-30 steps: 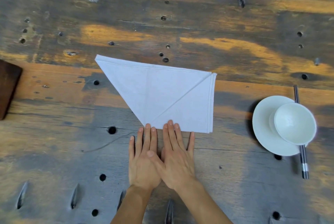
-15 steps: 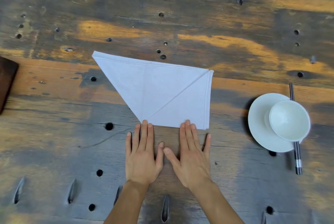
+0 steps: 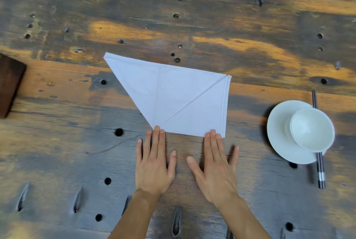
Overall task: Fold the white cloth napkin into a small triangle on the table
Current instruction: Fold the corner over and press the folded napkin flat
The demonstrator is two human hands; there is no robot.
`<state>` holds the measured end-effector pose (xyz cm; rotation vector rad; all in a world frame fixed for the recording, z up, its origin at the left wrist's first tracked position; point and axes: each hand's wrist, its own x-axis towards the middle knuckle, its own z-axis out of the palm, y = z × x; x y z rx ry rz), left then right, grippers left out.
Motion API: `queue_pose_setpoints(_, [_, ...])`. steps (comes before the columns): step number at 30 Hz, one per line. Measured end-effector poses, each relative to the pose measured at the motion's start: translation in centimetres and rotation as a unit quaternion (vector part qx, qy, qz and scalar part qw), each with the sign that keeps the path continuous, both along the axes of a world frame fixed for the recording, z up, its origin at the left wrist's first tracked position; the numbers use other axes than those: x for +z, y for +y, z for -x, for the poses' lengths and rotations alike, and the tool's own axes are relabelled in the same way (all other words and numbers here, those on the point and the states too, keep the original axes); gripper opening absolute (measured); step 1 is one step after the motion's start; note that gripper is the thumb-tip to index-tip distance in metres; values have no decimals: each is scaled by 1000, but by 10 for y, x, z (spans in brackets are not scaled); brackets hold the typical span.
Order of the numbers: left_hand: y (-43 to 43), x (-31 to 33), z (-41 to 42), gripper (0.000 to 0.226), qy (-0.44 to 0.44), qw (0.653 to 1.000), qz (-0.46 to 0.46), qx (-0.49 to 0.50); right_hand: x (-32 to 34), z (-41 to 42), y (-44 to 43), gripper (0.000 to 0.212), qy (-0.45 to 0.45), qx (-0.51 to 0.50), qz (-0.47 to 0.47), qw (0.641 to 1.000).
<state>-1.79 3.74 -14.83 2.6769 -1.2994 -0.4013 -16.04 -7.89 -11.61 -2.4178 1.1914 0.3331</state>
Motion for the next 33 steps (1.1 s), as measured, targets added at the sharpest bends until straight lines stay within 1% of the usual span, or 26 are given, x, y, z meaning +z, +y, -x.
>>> queue_pose_setpoints(4, [3, 4, -8, 69, -24, 1000, -7, -14, 8, 8, 14, 90, -9, 15, 18, 1000])
queue_pose_setpoints(6, [6, 7, -25, 66, -43, 998, -31, -34, 11, 15, 25, 88, -6, 41, 16, 999])
queue_pose_setpoints(8, [10, 8, -47, 63, -49, 997, -34, -59, 12, 21, 37, 84, -13, 75, 13, 997])
queue_pose_setpoints(10, [10, 6, -67, 60, -47, 996, -17, -76, 13, 20, 45, 79, -33, 91, 11, 995])
queue_pose_setpoints(13, [10, 0, -79, 56, -40, 996, 27, -76, 16, -2, 47, 72, -90, 66, 13, 994])
queue_pose_setpoints(15, [10, -3, -78, 58, -44, 995, 45, -81, 17, -29, 43, 72, -118, 66, 9, 991])
queue_pose_setpoints(17, [11, -7, -78, 58, -56, 992, 61, -94, 16, -60, 40, 75, -128, 96, -5, 987])
queue_pose_setpoints(20, [16, -9, -80, 54, -66, 989, 57, -120, 8, -100, 34, 83, -108, 145, -22, 983])
queue_pose_setpoints(23, [14, -7, -81, 56, -45, 993, 45, -101, -1, -120, 26, 89, -78, 158, -24, 984])
queue_pose_setpoints(27, [11, -5, -80, 54, -23, 994, 74, -77, -2, -122, 17, 91, -53, 175, -34, 983])
queue_pose_setpoints(33, [11, -8, -81, 51, -36, 993, 90, -73, -3, -118, 12, 91, -34, 177, -44, 983])
